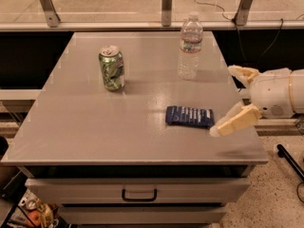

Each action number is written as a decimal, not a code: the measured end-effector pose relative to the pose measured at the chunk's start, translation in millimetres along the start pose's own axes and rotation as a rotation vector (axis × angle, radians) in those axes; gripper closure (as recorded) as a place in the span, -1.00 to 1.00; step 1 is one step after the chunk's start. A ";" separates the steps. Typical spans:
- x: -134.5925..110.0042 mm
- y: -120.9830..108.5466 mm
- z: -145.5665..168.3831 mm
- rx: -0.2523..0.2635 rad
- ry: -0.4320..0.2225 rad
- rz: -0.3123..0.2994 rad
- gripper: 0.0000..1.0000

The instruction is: Pick rxbar blueberry

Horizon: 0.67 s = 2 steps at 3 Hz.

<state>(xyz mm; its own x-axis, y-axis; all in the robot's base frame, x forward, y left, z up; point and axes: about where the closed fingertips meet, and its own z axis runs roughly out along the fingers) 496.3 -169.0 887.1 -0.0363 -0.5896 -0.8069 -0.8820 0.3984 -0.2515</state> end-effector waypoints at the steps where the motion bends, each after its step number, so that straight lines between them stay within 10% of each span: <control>1: 7.8 0.7 16.3 -0.032 -0.036 0.022 -1.00; 2: 7.7 0.8 16.4 -0.032 -0.037 0.022 -1.00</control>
Offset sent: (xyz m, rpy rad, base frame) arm 0.0054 0.0058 -0.0116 0.0348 0.0137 0.0189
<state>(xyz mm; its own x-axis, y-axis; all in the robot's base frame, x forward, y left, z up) 503.0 -161.8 871.9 -0.0389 -0.5548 -0.8311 -0.8958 0.3878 -0.2170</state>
